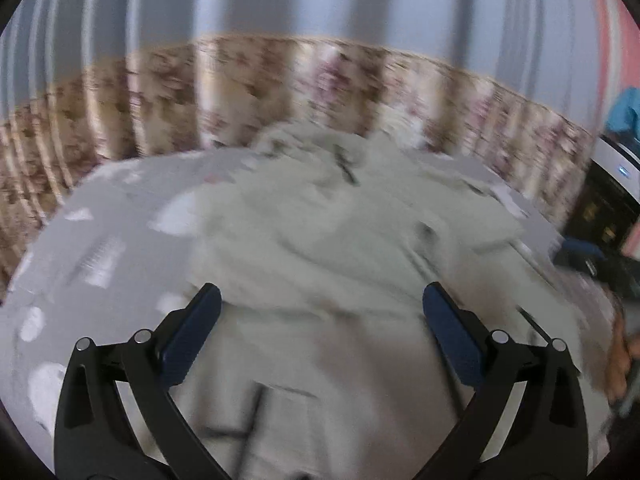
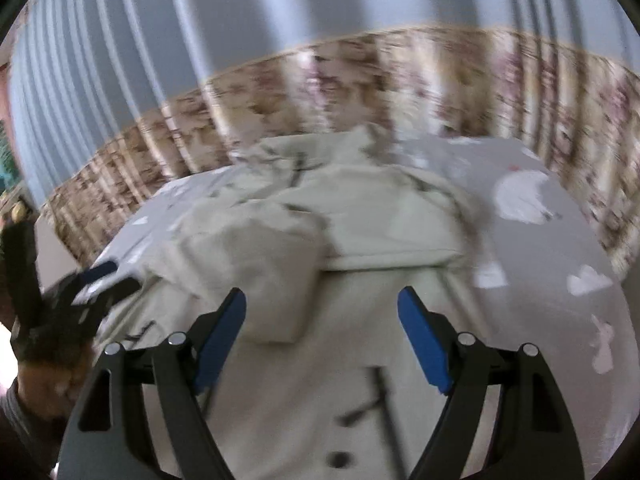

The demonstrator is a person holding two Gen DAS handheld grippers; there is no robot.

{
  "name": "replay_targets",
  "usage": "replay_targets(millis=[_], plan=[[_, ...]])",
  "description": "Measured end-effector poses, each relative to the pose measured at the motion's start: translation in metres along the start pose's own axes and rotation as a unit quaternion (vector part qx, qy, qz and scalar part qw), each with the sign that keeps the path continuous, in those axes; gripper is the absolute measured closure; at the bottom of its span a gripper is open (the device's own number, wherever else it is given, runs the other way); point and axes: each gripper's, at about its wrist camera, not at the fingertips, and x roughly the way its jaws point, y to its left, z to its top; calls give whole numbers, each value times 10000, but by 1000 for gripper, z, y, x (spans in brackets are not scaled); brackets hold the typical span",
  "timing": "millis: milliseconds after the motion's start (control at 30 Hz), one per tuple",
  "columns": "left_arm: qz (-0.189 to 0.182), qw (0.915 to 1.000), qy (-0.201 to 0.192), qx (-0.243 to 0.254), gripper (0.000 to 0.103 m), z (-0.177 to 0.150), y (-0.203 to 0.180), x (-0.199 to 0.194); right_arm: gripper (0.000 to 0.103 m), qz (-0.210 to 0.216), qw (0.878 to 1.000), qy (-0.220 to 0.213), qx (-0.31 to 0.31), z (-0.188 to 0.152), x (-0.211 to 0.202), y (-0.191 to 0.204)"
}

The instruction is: Fold large clothes

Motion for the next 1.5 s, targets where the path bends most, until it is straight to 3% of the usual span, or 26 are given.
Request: replay_targets(millis=[133, 267, 367, 400, 467, 500, 567, 667, 900, 933, 967, 1033, 1067, 1133, 1167, 1200, 1300, 1367, 1500], plan=[[517, 9987, 23, -27, 3, 27, 37, 18, 24, 274, 9993, 94, -238, 1, 18, 37], [614, 9979, 168, -98, 3, 39, 55, 41, 24, 299, 9968, 237, -697, 0, 46, 67], [693, 9973, 235, -52, 3, 40, 56, 54, 25, -404, 9945, 439, -863, 3, 76, 59], [683, 9974, 235, -45, 3, 39, 55, 56, 25, -881, 9912, 418, -896, 6, 81, 48], [710, 9971, 267, 18, 3, 35, 54, 60, 25, -1362, 9879, 268, -690, 13, 76, 26], [732, 9969, 270, 55, 3, 34, 53, 62, 24, -1869, 9810, 39, -515, 19, 66, 10], [755, 9967, 299, 43, 3, 31, 56, 65, 24, -2316, 9724, -163, -227, 25, 53, -15], [682, 9971, 311, -99, 3, 30, 60, 68, 24, -1837, 9822, -115, 374, 28, 40, -44], [680, 9971, 350, -41, 3, 37, 59, 79, 26, -820, 9958, 363, 175, 6, 58, -25], [703, 9969, 361, -20, 3, 38, 60, 82, 38, -835, 9956, 403, 152, 5, 64, -22], [697, 9969, 374, 0, 3, 38, 60, 86, 59, -826, 9955, 449, 154, 4, 68, -23], [578, 9969, 536, 2, 3, 39, 61, 98, 85, -669, 9954, 656, 219, 6, 81, -26], [512, 9965, 662, -16, 4, 38, 63, 107, 86, -624, 9952, 719, 217, 8, 85, -27], [447, 9937, 1030, 26, 26, 32, 65, 130, 89, -537, 9956, 765, 83, 15, 90, -24], [496, 9913, 1213, 86, 49, 30, 66, 140, 90, -506, 9960, 731, 1, 19, 90, -21], [648, 9887, 1349, 136, 63, 27, 67, 148, 90, -562, 9965, 596, -153, 28, 87, -16], [923, 9881, 1226, 80, 91, 33, 74, 150, 91, -610, 9969, 128, -471, 52, 77, -9], [1112, 9882, 1057, -26, 94, 43, 82, 146, 90, -701, 9954, -63, -657, 67, 77, -8], [1713, 9815, 847, 123, 93, 50, 86, 153, 87, -942, 9930, 265, -665, 78, 113, -21]])
